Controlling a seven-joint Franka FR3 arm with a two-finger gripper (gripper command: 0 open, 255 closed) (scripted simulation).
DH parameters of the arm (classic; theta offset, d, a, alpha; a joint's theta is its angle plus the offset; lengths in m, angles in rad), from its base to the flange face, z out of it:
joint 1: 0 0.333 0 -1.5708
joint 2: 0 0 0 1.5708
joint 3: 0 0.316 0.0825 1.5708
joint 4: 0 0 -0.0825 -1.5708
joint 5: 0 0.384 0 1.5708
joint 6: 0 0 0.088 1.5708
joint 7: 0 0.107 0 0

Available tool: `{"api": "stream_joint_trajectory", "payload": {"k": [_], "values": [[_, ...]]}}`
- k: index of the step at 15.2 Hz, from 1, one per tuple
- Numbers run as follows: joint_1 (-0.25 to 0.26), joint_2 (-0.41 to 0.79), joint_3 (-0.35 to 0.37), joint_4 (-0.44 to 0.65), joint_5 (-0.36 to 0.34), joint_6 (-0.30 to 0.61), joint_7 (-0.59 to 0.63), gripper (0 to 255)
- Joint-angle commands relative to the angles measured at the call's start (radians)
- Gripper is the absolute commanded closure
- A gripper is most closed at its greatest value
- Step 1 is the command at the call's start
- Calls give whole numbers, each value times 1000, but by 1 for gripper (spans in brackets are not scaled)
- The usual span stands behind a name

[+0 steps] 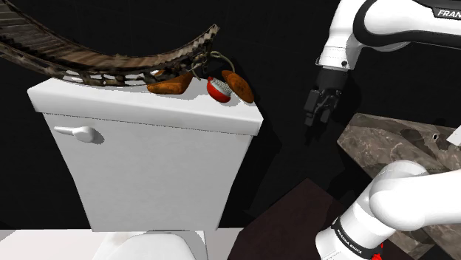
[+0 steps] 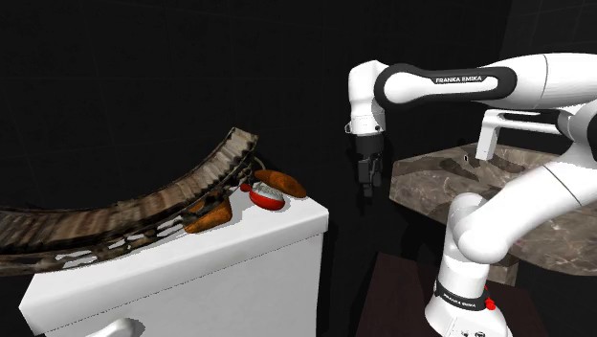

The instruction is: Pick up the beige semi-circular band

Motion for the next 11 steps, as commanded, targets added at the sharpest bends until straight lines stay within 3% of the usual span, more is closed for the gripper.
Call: {"api": "stream_joint_trajectory", "payload": {"k": [1,11], "values": [[0,0,0,0,0,0,0,0],[-13,224,168,188,-95,260,133,0]]}}
